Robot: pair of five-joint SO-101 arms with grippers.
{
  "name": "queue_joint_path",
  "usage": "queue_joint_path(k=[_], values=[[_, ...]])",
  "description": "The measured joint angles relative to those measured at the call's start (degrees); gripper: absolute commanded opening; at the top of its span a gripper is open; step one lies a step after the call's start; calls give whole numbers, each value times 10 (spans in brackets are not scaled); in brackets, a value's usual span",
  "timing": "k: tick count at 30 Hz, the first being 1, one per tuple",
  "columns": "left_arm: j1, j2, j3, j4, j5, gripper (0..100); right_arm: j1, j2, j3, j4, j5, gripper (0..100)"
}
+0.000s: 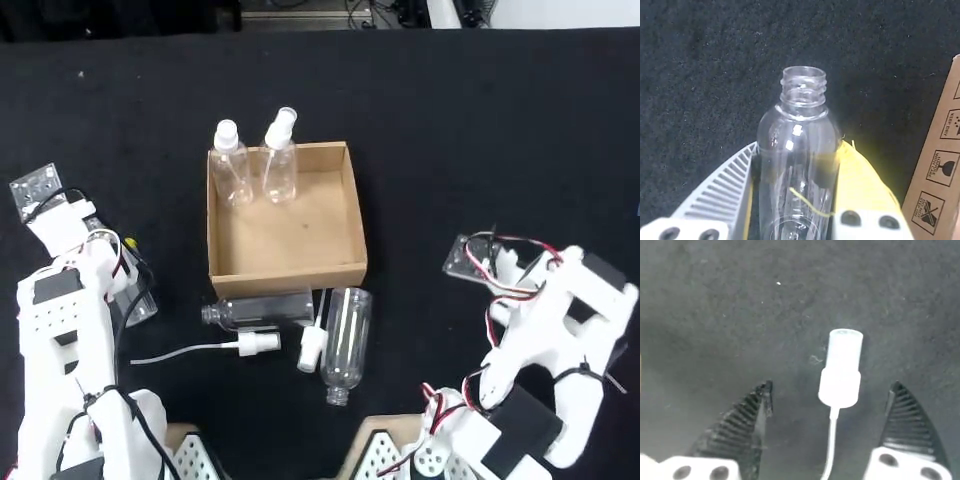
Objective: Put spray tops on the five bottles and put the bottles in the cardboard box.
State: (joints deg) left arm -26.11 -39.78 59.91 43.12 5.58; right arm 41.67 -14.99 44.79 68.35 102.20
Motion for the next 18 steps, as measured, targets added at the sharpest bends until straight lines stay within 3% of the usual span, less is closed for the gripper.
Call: queue_joint_path(k=[5,11,15,18], values=[[0,0,0,0,0,83,4,0,83,-135,7,285],[0,0,0,0,0,83,20,0,113,-200,7,7],[0,0,0,0,0,83,21,0,115,-201,-9,31],[0,0,0,0,0,83,21,0,112,-202,-106,31]])
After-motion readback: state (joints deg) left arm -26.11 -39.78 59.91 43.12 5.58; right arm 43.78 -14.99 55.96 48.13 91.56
